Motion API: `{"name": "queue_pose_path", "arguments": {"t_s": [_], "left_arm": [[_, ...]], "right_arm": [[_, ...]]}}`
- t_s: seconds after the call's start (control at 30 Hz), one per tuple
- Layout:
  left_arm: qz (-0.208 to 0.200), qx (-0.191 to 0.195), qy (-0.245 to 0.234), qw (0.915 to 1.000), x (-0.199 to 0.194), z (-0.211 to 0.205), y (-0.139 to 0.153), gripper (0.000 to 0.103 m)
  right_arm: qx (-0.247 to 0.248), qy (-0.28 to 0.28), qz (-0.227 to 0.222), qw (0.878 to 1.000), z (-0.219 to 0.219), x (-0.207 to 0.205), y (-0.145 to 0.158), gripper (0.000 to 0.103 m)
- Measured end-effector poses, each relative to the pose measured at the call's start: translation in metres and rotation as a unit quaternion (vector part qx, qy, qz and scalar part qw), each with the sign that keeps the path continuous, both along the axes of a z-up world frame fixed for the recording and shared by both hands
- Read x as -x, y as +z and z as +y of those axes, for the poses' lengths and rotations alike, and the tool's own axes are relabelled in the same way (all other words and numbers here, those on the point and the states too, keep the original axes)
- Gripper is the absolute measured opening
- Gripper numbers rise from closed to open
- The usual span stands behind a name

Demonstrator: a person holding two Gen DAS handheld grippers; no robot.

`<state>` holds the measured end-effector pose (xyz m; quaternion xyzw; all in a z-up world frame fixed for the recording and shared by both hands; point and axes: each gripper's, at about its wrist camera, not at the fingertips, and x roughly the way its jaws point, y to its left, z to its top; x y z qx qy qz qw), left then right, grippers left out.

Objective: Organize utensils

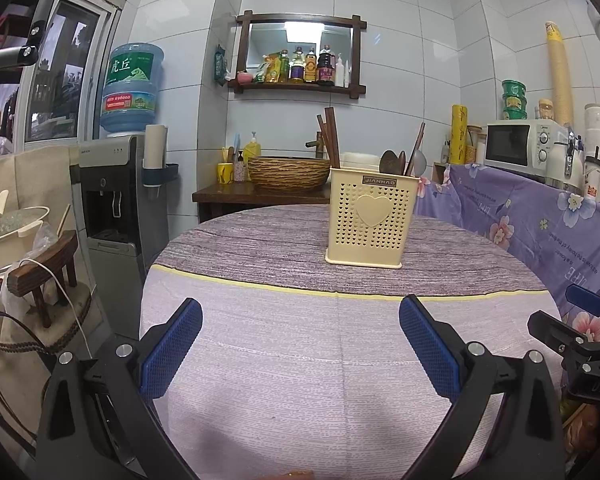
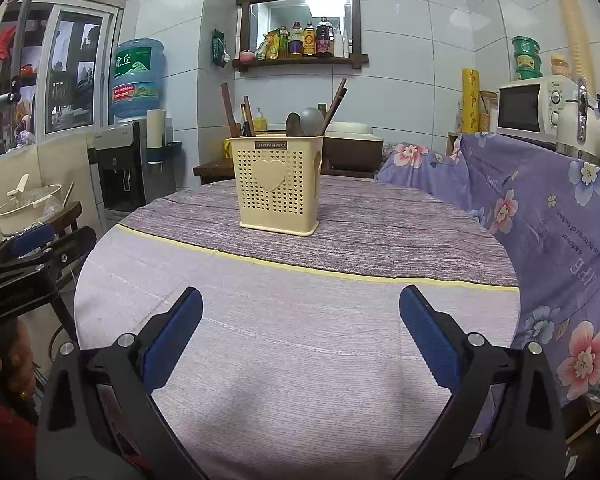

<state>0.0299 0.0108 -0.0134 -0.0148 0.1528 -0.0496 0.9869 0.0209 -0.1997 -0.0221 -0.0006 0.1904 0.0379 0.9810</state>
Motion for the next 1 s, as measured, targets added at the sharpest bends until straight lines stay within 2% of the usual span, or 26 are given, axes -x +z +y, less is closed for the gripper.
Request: {"name": "queue_pose_path", "arguments": {"t_s": [1.0], "left_arm": [[0.012,0.012,-0.002,0.9998,-0.002,0.0038,-0.0042,0.098]], "right_arm": [[-0.003,0.002,0.007,1.0,0.0025,0.0014,-0.0025,0.097]]}}
